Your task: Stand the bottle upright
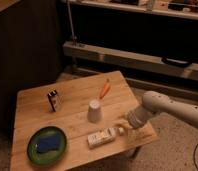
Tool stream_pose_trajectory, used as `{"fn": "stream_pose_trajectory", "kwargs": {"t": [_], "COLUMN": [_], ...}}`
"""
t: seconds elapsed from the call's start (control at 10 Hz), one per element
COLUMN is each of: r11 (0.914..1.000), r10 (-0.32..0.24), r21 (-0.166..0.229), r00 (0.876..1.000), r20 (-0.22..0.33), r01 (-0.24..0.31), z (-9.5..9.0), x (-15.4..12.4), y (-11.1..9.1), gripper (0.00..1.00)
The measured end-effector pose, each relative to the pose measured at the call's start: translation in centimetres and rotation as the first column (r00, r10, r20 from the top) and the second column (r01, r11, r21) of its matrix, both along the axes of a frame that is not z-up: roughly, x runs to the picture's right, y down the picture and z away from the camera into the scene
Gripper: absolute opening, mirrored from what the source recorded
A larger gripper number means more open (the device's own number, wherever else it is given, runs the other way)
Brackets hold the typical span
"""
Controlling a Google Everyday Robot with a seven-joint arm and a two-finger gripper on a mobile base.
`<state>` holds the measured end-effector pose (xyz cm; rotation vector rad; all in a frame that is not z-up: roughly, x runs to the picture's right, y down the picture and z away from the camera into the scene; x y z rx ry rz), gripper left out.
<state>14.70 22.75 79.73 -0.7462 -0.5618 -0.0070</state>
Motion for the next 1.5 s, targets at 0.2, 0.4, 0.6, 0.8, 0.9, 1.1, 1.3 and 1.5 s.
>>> {"fn": "stream_pose_trajectory", "kwargs": {"t": [0.2,0.4,0.6,0.8,0.9,1.1,1.3,1.5], "r11": [0.9992,0.9984,0.9980,0.9980,0.9982,0.9986,0.9993,0.9989], "r10": [0.029,0.037,0.044,0.043,0.037,0.022,0.007,-0.042], "r21": [-0.029,-0.043,-0.046,-0.049,-0.050,-0.049,-0.037,-0.016], "r00": [1.000,0.999,0.999,0.998,0.999,0.999,0.998,0.995], "r20": [0.003,0.016,0.030,0.037,0.040,0.048,0.063,0.095], "r01": [-0.029,-0.036,-0.043,-0.041,-0.035,-0.020,-0.004,0.043], "z": [0.6,1.0,1.3,1.5,1.7,1.8,1.4,0.5], "x": [-0.2,-0.8,-1.4,-1.7,-1.9,-2.1,-2.2,-3.7], "y": [0.5,0.6,0.4,0.3,0.4,0.4,-0.6,-3.5], "gripper": [0.80,0.75,0.53,0.31,0.20,0.02,0.00,0.00]}}
